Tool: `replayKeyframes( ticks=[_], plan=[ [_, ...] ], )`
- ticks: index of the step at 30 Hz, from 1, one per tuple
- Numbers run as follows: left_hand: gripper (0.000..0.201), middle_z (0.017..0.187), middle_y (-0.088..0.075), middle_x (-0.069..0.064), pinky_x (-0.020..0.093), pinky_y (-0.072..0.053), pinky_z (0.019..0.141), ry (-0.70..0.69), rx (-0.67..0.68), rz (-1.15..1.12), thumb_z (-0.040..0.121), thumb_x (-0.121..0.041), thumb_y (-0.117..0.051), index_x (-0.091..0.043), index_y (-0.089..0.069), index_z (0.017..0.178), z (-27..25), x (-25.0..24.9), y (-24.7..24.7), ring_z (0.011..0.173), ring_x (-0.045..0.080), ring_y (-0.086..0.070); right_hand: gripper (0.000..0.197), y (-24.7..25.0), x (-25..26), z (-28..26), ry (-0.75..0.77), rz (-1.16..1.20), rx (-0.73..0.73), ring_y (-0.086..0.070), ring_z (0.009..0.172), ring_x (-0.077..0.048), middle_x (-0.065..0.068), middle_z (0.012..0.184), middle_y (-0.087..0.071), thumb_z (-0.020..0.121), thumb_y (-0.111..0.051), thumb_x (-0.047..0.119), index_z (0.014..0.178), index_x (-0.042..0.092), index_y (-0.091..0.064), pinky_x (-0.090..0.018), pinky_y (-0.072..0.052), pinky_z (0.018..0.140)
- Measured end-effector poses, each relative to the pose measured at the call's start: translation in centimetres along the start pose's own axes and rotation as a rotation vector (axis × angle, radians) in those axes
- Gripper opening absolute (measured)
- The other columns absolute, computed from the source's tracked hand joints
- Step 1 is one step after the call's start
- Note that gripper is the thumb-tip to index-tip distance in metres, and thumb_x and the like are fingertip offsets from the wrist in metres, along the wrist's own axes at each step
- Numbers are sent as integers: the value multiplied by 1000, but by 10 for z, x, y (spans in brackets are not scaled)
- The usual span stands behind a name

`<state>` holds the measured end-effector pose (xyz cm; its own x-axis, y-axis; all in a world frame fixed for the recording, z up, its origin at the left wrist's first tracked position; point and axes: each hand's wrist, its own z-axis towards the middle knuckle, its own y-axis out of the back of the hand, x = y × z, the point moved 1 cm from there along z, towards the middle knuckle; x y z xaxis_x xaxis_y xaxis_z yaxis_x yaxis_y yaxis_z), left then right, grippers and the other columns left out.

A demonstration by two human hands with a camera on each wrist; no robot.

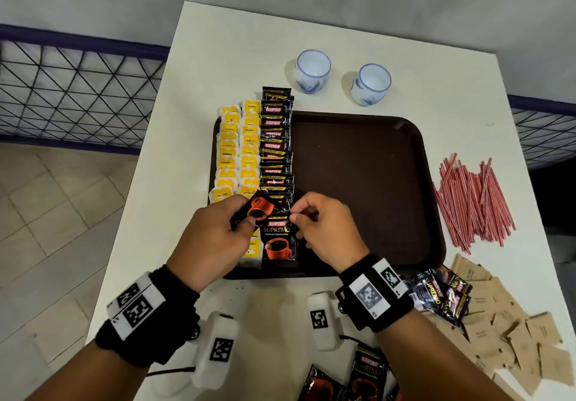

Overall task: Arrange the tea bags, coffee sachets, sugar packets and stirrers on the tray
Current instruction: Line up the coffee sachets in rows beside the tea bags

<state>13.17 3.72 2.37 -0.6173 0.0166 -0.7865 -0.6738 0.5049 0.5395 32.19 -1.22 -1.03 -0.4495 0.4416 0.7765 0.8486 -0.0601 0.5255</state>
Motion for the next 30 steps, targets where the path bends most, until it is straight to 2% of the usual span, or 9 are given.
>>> replayKeyframes(
  ticks=[5,9,12,14,16,19,21,25,30],
  plan=[
    [21,73,-64,-4,18,-40,53,5,4,-15,96,-17,-59,-35,-61,85,2,0,-3,65,15,-57,16,-2,1,-2,3,19,-14,-69,68,-22,2,76,-68,90,-69,15,81,27,-65,-47,-59,62],
    [15,72,-65,-6,28,-45,57,6,-1,-31,96,-18,-59,-30,-64,89,2,1,-2,63,16,-57,16,-4,0,-3,-10,26,-25,-70,68,-22,2,76,-67,89,-71,16,80,27,-63,-47,-59,63],
    [28,62,-60,-21,15,-37,50,17,12,-30,97,-15,-58,-35,-57,77,1,-1,0,58,6,-53,16,-4,1,-2,-21,32,-17,-70,69,-21,3,77,-66,89,-72,18,81,27,-61,-45,-60,63],
    [32,60,-58,-23,11,-36,51,33,7,-44,98,-14,-58,-37,-54,76,2,-1,2,57,0,-53,14,0,3,-3,-5,13,-45,-67,74,-13,6,81,-66,88,-73,19,85,26,-61,-31,-58,67],
    [31,69,-58,-15,11,-36,54,-6,-15,-10,98,-15,-58,-38,-55,78,3,-1,5,63,1,-55,17,7,9,-4,71,14,-114,-62,78,-6,8,88,-65,86,-74,19,92,29,-62,-14,-49,70],
    [17,89,-60,-10,19,-47,69,-135,-8,67,95,-13,-63,-29,-68,98,5,-2,10,81,6,-59,41,19,24,-10,265,123,-92,-61,76,-13,7,102,-61,84,-76,13,116,35,-63,-14,-48,74],
    [24,97,-64,-12,21,-51,78,-226,36,95,92,-13,-68,-25,-71,113,5,-5,11,89,5,-62,48,23,31,-12,367,124,-13,-59,73,-16,7,105,-59,84,-76,10,124,33,-64,-16,-46,73],
    [33,102,-68,-20,10,-49,83,-274,13,36,88,-14,-74,-29,-69,117,5,-16,12,97,-6,-62,20,19,29,-12,338,147,-1,-61,72,-10,5,84,-64,86,-72,4,94,23,-73,-22,-48,70],
    [18,87,-75,-14,24,-53,80,-45,-109,-199,83,-19,-79,-33,-72,93,9,-9,14,88,0,-69,16,17,12,-21,62,451,93,-69,60,-22,-3,69,-64,89,-65,-7,85,7,-62,-29,-54,53]
  ],
)
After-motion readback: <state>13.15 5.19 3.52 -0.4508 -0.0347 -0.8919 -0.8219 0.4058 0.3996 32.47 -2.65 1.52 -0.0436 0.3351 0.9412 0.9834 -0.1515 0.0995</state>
